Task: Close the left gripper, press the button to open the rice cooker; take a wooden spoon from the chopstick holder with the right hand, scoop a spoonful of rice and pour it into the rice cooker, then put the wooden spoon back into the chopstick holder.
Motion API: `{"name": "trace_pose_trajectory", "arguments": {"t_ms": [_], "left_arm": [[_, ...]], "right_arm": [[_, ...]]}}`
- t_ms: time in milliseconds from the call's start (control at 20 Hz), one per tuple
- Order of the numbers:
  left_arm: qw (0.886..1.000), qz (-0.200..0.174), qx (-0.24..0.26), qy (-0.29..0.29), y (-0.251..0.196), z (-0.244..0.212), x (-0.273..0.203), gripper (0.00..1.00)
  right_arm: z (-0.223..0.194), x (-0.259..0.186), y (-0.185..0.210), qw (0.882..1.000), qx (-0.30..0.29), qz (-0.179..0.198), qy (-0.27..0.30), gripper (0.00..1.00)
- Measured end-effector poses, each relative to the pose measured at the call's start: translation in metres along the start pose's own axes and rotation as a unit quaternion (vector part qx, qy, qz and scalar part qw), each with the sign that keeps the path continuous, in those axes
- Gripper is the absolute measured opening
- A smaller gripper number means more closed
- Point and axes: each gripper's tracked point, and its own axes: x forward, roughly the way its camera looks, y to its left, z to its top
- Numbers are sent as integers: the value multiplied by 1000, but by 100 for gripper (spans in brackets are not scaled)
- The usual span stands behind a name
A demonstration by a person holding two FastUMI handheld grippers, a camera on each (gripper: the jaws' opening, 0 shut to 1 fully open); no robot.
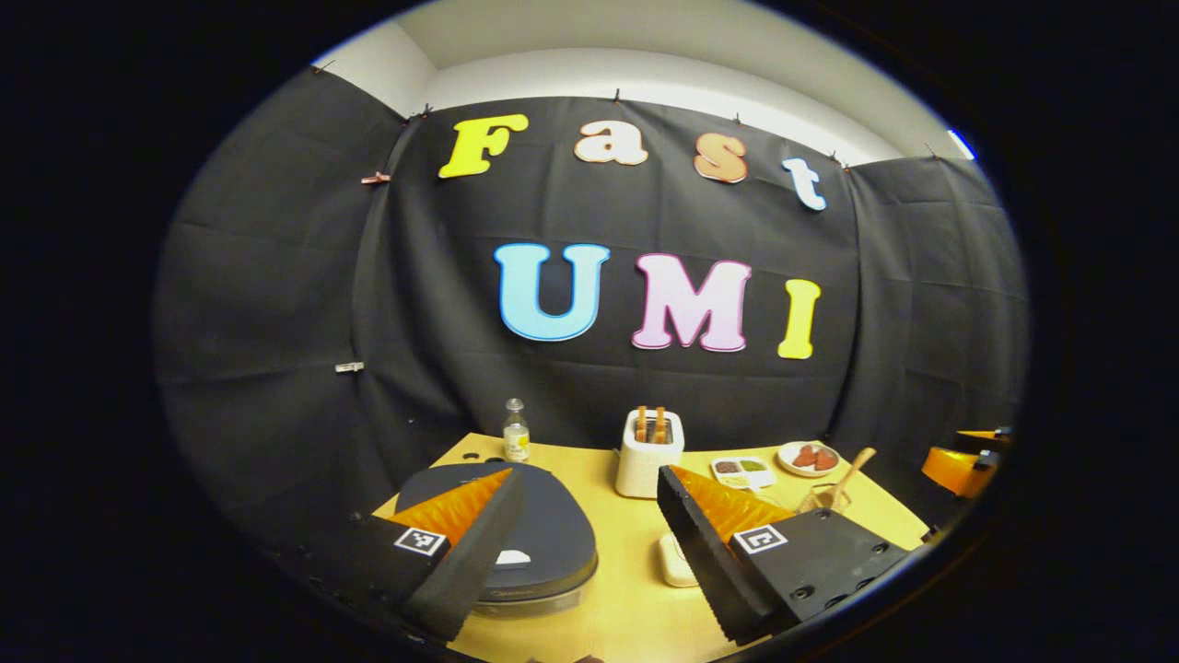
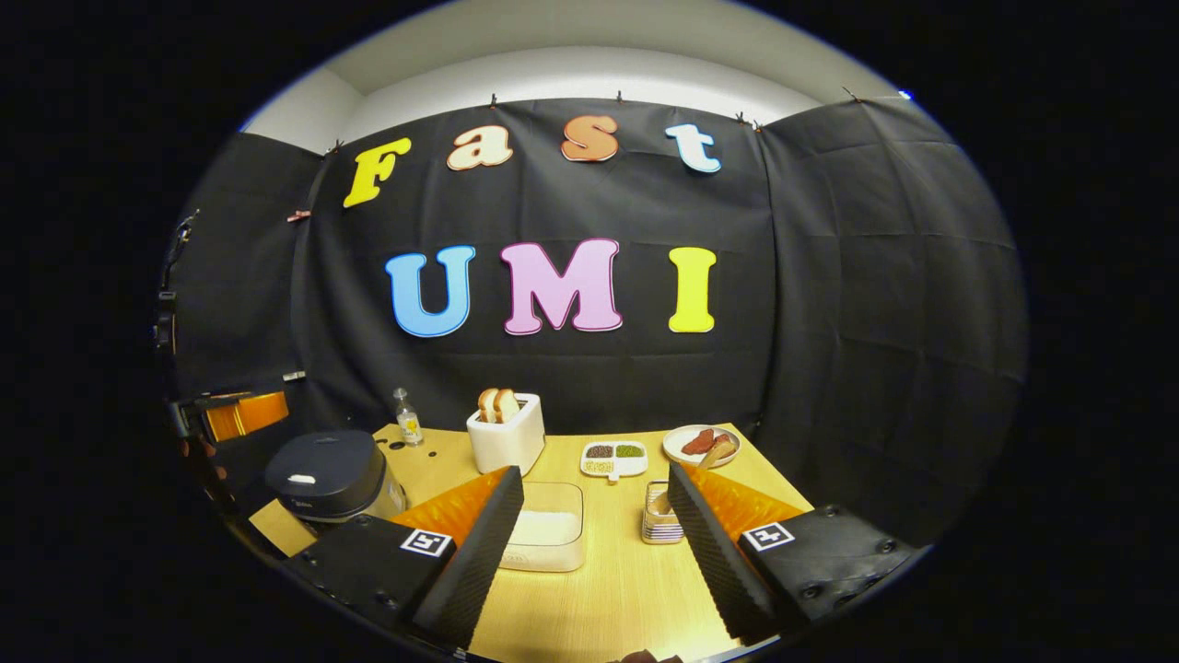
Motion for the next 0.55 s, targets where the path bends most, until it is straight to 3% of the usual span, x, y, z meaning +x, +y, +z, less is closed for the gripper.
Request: {"name": "trace_pose_trajectory", "arguments": {"t_ms": [150,350,550], "left_arm": [[999,-36,22,-10,-13,10,-9,98],[999,-32,39,-20,-1,26,-2,97],[999,-32,18,-13,-4,21,-4,97]], "right_arm": [[5,-8,0,1000,-7,-6,-11,98],[13,-7,6,1000,-19,6,-11,99],[28,-2,7,1000,-5,5,-28,98]]}}
